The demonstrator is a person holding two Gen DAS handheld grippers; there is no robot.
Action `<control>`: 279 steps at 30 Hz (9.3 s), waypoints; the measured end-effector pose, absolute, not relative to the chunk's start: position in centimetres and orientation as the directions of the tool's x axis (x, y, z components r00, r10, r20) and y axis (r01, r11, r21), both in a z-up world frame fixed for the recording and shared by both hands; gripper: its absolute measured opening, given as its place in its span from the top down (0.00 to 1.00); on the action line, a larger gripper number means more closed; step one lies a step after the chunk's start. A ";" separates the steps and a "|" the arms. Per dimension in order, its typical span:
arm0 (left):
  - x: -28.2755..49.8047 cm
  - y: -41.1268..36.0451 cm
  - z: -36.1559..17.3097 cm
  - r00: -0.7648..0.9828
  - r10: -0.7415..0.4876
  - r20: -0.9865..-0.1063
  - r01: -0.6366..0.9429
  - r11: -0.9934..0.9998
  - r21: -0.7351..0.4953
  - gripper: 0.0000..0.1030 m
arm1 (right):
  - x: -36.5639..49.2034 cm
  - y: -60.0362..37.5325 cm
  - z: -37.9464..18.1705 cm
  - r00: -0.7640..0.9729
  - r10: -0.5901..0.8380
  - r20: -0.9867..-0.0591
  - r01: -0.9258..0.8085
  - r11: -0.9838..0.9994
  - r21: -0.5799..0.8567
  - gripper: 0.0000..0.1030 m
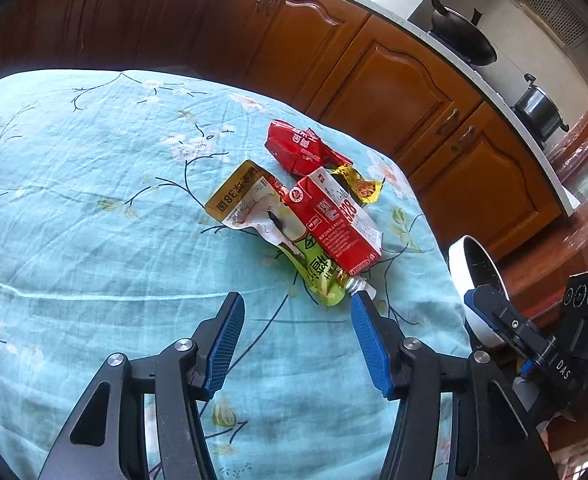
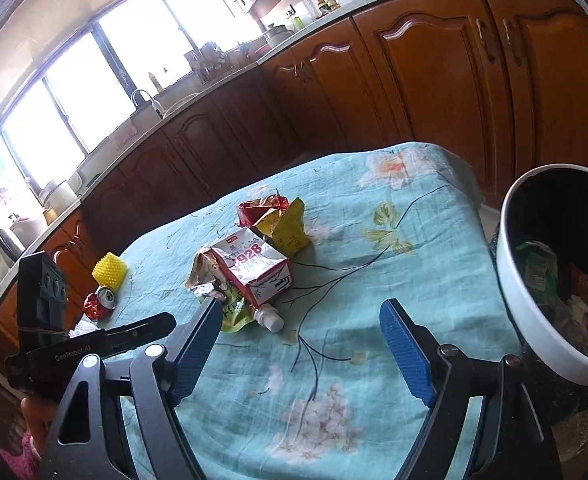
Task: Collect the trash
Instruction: 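Move both open tools back over the remaining trash on the table, then grasp the drink pouch with the left tool while the right tool grasps the white milk carton, then carry the pouch and white carton over the bin and open both tools, then move both open tools back toward the red and yellow chip bags, then grasp the red chip bag with the left tool while the right tool grasps the yellow bag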
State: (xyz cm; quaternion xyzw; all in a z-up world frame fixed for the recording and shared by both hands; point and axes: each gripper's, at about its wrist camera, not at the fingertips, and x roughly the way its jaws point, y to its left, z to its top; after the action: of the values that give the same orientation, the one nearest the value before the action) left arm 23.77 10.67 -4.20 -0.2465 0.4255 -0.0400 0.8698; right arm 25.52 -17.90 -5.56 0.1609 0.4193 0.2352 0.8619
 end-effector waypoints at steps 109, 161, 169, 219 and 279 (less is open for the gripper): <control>29.1 -5.1 -2.0 0.513 -0.493 -0.703 0.337 0.869 -0.363 0.92 | 20.3 -30.4 -3.4 0.637 0.431 -0.640 -0.108 0.871 0.479 0.48; 44.1 -17.6 -5.6 0.295 -0.613 -0.733 0.372 0.780 -0.503 0.92 | 26.2 -39.8 -5.3 0.606 0.204 -0.768 0.079 0.946 0.314 0.48; 45.9 -18.6 -6.2 0.264 -0.606 -0.750 0.371 0.782 -0.501 0.90 | 27.4 -39.9 -6.2 0.574 0.179 -0.799 0.083 0.958 0.274 0.48; 29.6 8.3 -4.3 0.617 -0.278 -0.736 -0.068 0.913 -0.402 0.54 | 26.5 -20.8 -7.1 0.504 0.490 -0.712 -0.182 0.865 0.467 0.14; 35.0 -0.6 -4.1 0.623 -0.376 -0.686 0.146 0.917 -0.370 0.97 | 26.2 -25.9 -5.3 0.603 0.484 -0.635 -0.096 0.833 0.544 0.93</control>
State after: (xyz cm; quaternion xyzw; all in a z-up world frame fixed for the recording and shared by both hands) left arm 34.97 -0.59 -4.10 -0.1405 0.4087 -0.1467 0.8898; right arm 26.17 -25.90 -5.30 0.2349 0.4129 0.1676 0.8638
